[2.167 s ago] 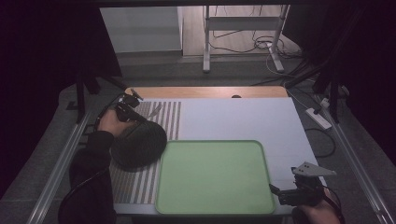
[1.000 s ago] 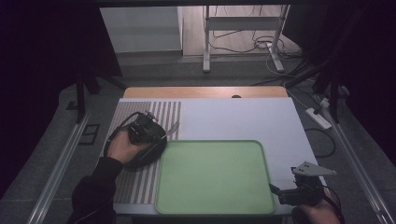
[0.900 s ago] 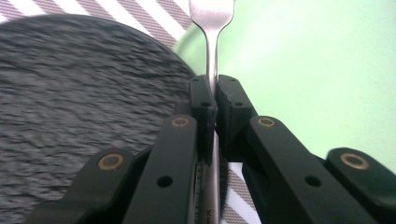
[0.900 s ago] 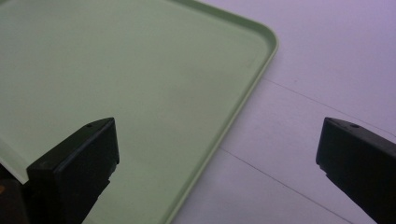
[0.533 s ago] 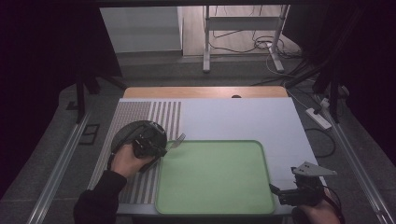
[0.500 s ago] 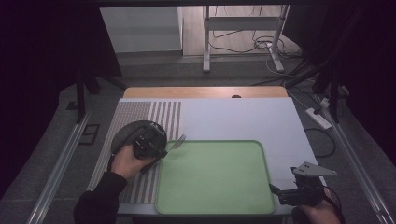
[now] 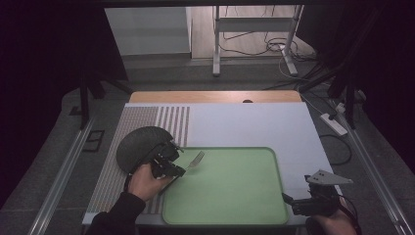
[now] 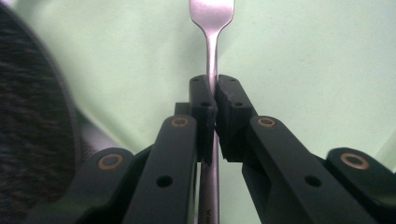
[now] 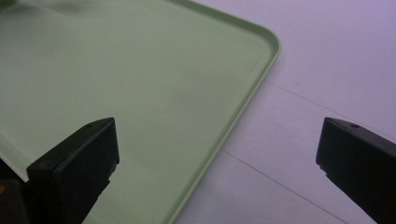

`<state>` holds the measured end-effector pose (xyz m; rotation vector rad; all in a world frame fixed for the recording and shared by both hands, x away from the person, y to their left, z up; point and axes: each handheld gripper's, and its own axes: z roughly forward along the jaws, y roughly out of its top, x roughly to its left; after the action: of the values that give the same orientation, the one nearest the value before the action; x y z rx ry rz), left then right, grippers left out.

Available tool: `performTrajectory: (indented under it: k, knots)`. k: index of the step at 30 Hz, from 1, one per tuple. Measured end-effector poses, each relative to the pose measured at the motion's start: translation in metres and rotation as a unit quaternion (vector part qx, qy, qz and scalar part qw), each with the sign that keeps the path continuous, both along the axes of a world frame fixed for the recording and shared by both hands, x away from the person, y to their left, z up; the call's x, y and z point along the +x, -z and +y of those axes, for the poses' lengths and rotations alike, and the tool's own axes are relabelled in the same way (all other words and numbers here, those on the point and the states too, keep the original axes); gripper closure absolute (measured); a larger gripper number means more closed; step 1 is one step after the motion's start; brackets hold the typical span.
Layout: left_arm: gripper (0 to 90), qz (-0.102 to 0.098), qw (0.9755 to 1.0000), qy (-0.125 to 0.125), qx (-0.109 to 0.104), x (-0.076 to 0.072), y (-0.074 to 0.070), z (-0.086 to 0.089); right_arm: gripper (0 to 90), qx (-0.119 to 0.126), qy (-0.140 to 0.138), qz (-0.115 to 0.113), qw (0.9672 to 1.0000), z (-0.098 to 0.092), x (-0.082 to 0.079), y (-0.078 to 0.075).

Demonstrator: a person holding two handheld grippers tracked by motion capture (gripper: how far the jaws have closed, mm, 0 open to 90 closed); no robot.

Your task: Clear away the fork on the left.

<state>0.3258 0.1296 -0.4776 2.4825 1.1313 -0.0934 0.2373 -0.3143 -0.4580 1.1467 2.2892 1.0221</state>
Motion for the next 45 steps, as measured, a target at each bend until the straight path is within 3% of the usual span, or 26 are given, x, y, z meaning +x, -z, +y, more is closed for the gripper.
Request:
performTrajectory:
  k: [6, 16, 18, 20, 22, 25, 28, 29, 31, 33, 35, 45]
  knots:
    - [84.6, 0.009, 1.0000, -0.004, 0.002, -0.004, 0.002, -0.014, 0.0, 0.000, 0.001, 0.000, 1.0000, 0.000, 0.000, 0.000]
    - [84.3, 0.038, 0.9990, -0.003, 0.026, -0.007, 0.025, -0.037, 0.0, 0.000, -0.003, 0.000, 1.0000, 0.000, 0.000, 0.000]
    - [83.0, 0.033, 0.9991, 0.003, 0.027, -0.008, 0.025, -0.037, 0.0, 0.000, -0.004, 0.000, 1.0000, 0.000, 0.000, 0.000]
    - [76.5, 0.012, 0.9992, 0.005, 0.038, -0.009, 0.023, -0.039, 0.0, 0.000, -0.004, 0.000, 1.0000, 0.000, 0.000, 0.000]
    - [74.4, -0.003, 0.9993, 0.010, 0.035, -0.011, 0.019, -0.041, 0.0, 0.000, -0.003, 0.000, 1.0000, 0.000, 0.000, 0.000]
    - [80.7, -0.025, 0.9990, 0.023, 0.028, -0.016, 0.013, -0.046, 0.0, -0.003, -0.003, -0.001, 1.0000, 0.000, 0.000, 0.000]
    - [88.3, -0.016, 0.9992, 0.031, 0.016, -0.016, 0.015, -0.049, 0.0, -0.002, -0.003, -0.001, 1.0000, 0.000, 0.000, 0.000]
    - [88.4, 0.001, 0.9993, 0.034, 0.013, -0.015, 0.020, -0.051, 0.0, -0.003, -0.004, -0.001, 1.0000, 0.000, 0.000, 0.000]
    - [88.5, 0.009, 0.9993, 0.032, 0.018, -0.012, 0.027, -0.049, 0.0, -0.003, -0.004, -0.001, 1.0000, 0.000, 0.000, 0.000]
    - [88.6, 0.016, 0.9997, 0.018, 0.006, -0.007, 0.028, -0.042, 0.0, -0.003, -0.004, -0.002, 1.0000, 0.000, -0.001, 0.000]
    - [88.5, 0.009, 0.9998, 0.007, 0.016, -0.005, 0.027, -0.035, 0.0, -0.004, -0.004, -0.002, 1.0000, 0.001, -0.001, 0.000]
    - [88.5, 0.020, 0.9990, -0.039, 0.012, 0.002, 0.029, -0.006, 0.0, -0.004, -0.005, -0.002, 1.0000, 0.001, -0.001, 0.000]
